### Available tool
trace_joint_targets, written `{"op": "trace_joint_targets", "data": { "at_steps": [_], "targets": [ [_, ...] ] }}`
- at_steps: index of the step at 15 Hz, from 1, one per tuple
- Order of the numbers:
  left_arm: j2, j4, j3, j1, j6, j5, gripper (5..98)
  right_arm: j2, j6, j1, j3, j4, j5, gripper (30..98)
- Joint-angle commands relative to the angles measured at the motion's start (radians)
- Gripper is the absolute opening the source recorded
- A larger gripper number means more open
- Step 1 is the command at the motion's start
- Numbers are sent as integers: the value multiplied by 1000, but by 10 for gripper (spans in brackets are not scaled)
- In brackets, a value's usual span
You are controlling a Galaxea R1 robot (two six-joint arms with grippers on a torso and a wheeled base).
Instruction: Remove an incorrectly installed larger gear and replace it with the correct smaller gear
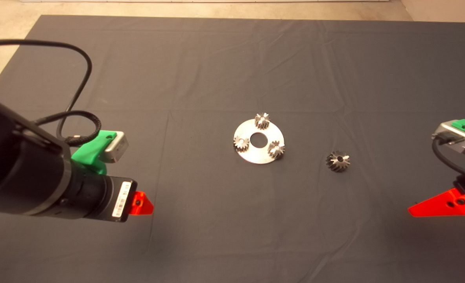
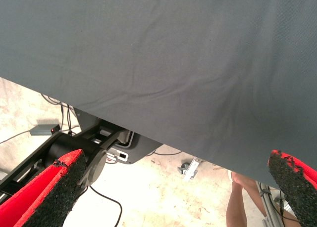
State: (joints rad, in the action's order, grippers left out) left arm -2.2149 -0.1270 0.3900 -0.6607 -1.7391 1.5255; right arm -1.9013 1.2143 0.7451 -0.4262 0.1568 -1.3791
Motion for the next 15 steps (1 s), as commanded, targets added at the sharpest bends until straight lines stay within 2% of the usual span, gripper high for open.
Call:
{"op": "trace_joint_targets", "data": {
  "at_steps": [1, 4, 7, 9, 13, 15],
  "targets": [
    [10, 9, -13, -20, -3, 36, 930, -5, 10, 11, 3, 36, 5, 977],
    [11, 9, -18, -22, -5, 36, 978, -8, 11, 11, 3, 36, 6, 977],
    [28, 9, -8, -21, -7, 35, 978, -22, 11, 8, 6, 37, 8, 977],
    [27, 9, -10, -21, -5, 12, 978, -34, 11, 8, 3, 36, 8, 977],
    [-43, 9, -10, -22, 6, 8, 978, -63, 11, 10, 3, 36, 5, 977],
    [-42, 9, -11, -22, 5, 8, 978, -62, 11, 10, 3, 36, 5, 977]
  ]
}}
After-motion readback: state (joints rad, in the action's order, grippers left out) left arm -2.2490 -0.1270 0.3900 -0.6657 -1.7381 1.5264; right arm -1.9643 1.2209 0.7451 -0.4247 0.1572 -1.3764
